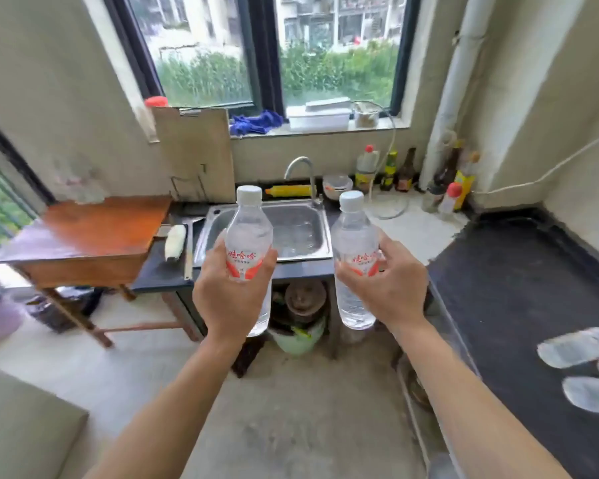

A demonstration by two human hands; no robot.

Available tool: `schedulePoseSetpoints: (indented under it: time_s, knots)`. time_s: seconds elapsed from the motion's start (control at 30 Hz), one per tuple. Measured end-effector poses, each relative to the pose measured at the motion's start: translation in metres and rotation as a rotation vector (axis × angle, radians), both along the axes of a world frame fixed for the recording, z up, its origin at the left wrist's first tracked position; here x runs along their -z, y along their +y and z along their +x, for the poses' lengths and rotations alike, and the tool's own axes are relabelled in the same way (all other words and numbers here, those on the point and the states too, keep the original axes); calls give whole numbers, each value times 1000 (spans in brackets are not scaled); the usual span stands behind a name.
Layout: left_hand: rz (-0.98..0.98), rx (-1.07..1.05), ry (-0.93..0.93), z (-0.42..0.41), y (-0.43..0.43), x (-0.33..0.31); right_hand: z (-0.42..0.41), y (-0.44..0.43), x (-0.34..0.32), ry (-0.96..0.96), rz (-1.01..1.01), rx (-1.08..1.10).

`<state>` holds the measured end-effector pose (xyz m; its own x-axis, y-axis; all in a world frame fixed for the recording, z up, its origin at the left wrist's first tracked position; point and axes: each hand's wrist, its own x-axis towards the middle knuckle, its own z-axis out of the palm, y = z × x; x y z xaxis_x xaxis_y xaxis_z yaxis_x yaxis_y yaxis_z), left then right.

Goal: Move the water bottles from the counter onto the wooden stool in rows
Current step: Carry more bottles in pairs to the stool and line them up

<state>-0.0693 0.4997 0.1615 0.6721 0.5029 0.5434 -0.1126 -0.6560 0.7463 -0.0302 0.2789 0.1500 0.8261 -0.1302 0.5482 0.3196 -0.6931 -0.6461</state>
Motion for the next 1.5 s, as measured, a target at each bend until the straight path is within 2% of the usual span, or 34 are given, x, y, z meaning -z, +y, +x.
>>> schedulePoseSetpoints:
  time_s: [0.23, 0.43, 0.6, 0.9, 1.2, 1.37, 1.5]
  knots:
    - [8, -221, -19, 19, 193, -7, 66, 205, -7, 9, 49, -295]
    - [-43, -313, -62, 57, 306, -1, 127, 331, -1, 13, 80, -431]
    - [-74, -358, -50, 121, 386, 12, 205, 425, 21, 68, 120, -502]
    - [-150, -411, 18, 257, 531, -8, 355, 594, 21, 157, 208, -520]
    - [-163, -454, 62, 322, 692, 8, 427, 744, 18, 134, 164, -524]
    - [-224, -298, 109, 362, 789, 34, 447, 823, 42, 170, 163, -386]
    - [-263, -196, 222, 393, 855, 54, 446, 872, 57, 282, 140, -274]
